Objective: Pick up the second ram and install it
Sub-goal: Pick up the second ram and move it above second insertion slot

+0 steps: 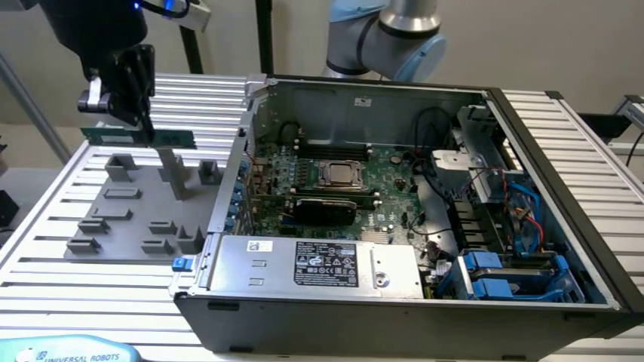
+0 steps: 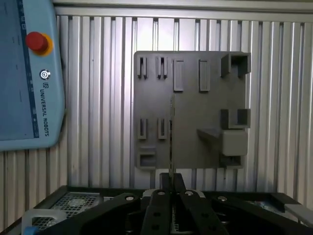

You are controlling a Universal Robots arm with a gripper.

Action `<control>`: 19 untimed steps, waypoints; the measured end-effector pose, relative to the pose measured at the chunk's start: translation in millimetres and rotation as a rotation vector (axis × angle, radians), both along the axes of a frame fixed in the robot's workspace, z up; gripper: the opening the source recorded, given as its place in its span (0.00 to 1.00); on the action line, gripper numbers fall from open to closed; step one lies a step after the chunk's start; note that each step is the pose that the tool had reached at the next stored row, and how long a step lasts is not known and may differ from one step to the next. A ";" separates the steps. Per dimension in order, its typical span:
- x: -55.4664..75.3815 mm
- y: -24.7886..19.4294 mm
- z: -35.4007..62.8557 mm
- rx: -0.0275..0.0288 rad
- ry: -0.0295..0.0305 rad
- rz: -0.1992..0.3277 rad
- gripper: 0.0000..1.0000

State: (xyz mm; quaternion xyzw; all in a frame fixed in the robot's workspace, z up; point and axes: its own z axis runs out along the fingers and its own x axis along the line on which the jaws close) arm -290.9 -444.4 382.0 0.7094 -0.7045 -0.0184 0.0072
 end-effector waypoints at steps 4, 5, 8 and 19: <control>18.1 0.0 17.5 0.0034 0.0003 0.000 0.14; 22.6 0.0 20.9 0.0041 0.0004 0.000 0.14; 36.3 0.0 26.4 0.0065 0.0003 0.000 0.14; 86.3 0.0 28.8 0.0137 0.0003 0.000 0.14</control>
